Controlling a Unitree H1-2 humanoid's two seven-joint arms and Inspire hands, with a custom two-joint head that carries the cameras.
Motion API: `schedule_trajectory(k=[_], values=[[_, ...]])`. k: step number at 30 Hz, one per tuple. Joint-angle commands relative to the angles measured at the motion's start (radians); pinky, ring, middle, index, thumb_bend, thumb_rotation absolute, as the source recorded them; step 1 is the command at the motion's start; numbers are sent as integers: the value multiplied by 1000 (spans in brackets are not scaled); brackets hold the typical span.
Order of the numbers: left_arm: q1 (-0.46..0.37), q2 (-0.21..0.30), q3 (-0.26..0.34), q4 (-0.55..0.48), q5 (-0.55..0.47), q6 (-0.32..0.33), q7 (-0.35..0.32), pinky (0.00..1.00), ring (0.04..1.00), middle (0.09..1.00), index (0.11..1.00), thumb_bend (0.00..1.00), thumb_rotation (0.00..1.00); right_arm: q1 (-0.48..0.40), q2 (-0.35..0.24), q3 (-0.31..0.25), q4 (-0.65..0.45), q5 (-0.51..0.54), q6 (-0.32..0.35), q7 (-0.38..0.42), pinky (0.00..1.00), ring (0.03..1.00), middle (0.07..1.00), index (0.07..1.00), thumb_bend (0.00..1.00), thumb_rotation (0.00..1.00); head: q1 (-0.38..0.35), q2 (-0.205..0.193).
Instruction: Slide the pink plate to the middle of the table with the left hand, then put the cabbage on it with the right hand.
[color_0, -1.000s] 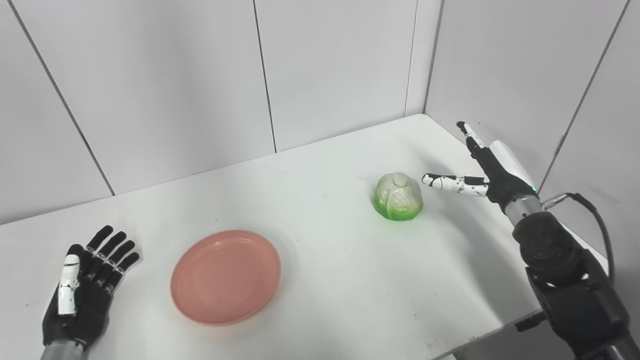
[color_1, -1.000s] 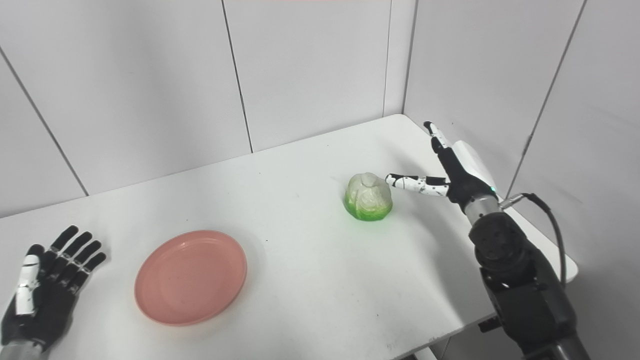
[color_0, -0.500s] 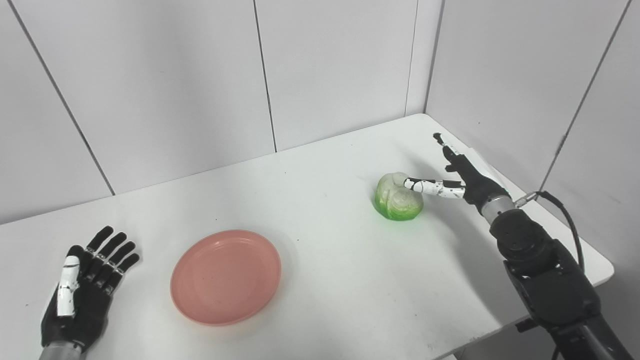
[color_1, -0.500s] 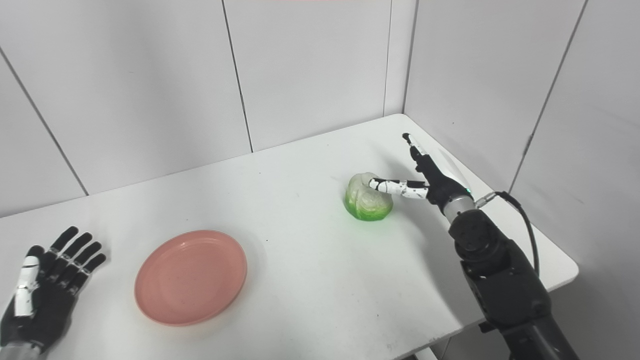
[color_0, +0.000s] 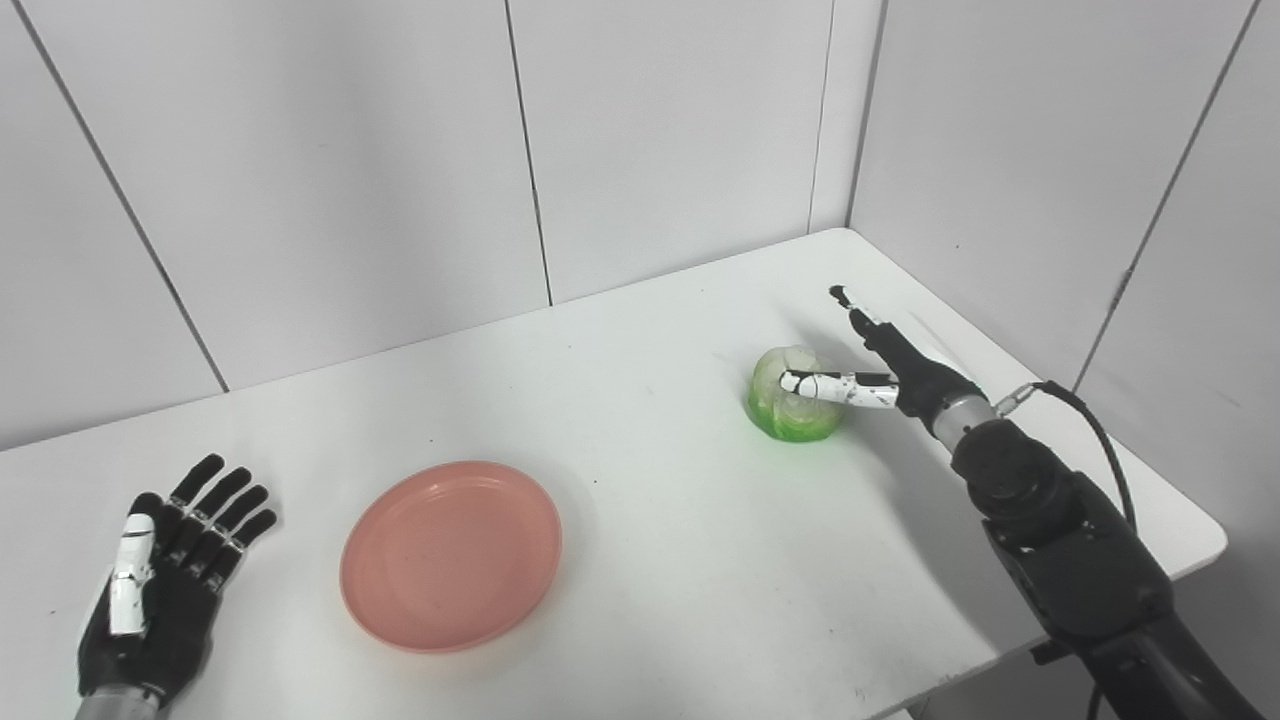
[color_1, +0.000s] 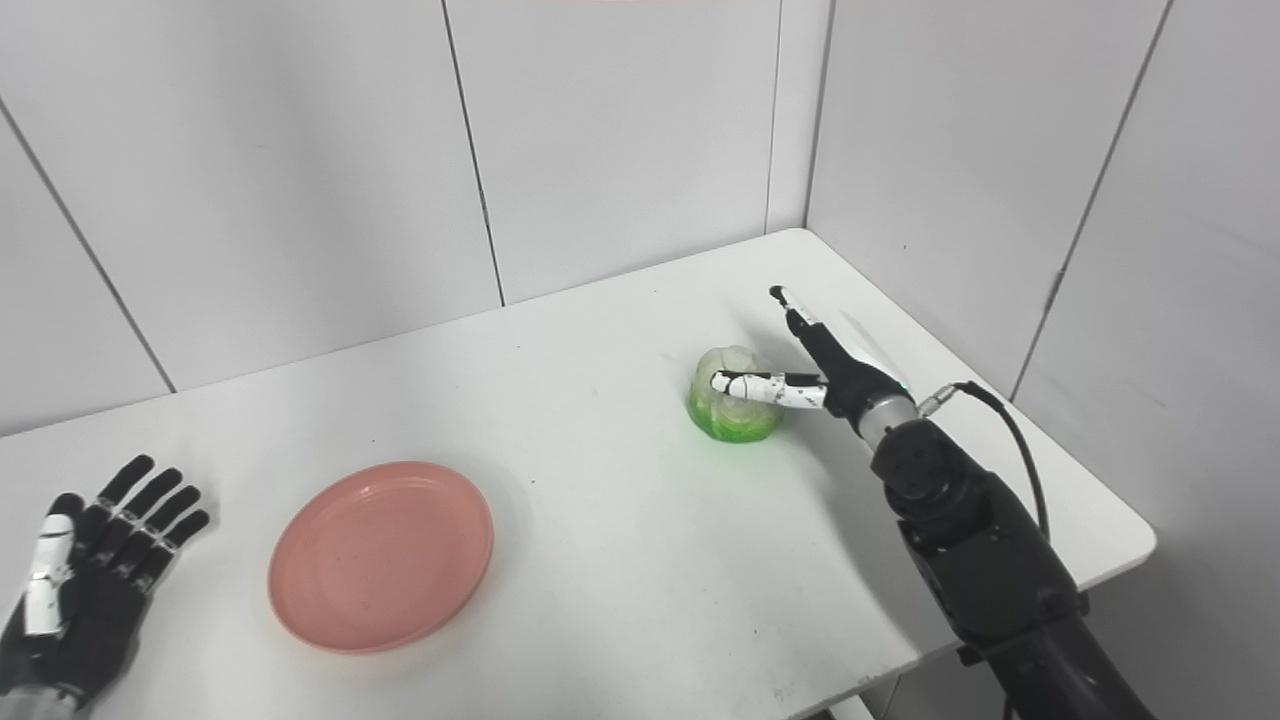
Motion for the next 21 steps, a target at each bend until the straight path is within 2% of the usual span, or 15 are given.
schedule_trajectory(k=[1,4,8,12,15,19,21], values=[[59,-1,-4,15,11,66,20,756,777,782,770,518,808,-44,-37,4,-10,-9,-50,-6,921,1000,1000,1000,1000,630,3,1],[62,-3,-3,6,12,72,26,770,787,790,779,514,806,-56,-42,23,5,-22,-47,-10,920,1000,1000,1000,1000,644,4,2],[64,-1,-5,5,12,68,18,779,792,795,786,507,830,-71,-39,25,41,-3,-67,-10,974,1000,1000,1000,1000,632,11,7],[66,-2,-7,-1,13,71,19,778,791,795,789,507,831,-84,-41,37,56,-16,-55,-13,997,1000,1000,1000,1000,630,11,7],[69,-1,-8,-9,12,74,18,778,791,797,793,507,827,-95,-46,54,64,-36,-37,-10,988,1000,1000,1000,1000,646,16,13],[72,1,-11,-11,10,65,6,776,788,793,792,510,831,-115,-44,55,108,-14,-72,-4,902,1000,1000,1000,1000,603,21,20],[75,2,-13,-19,12,66,6,778,790,794,792,509,836,-123,-45,60,126,-9,-82,0,890,1000,1000,1000,1000,594,21,23]])
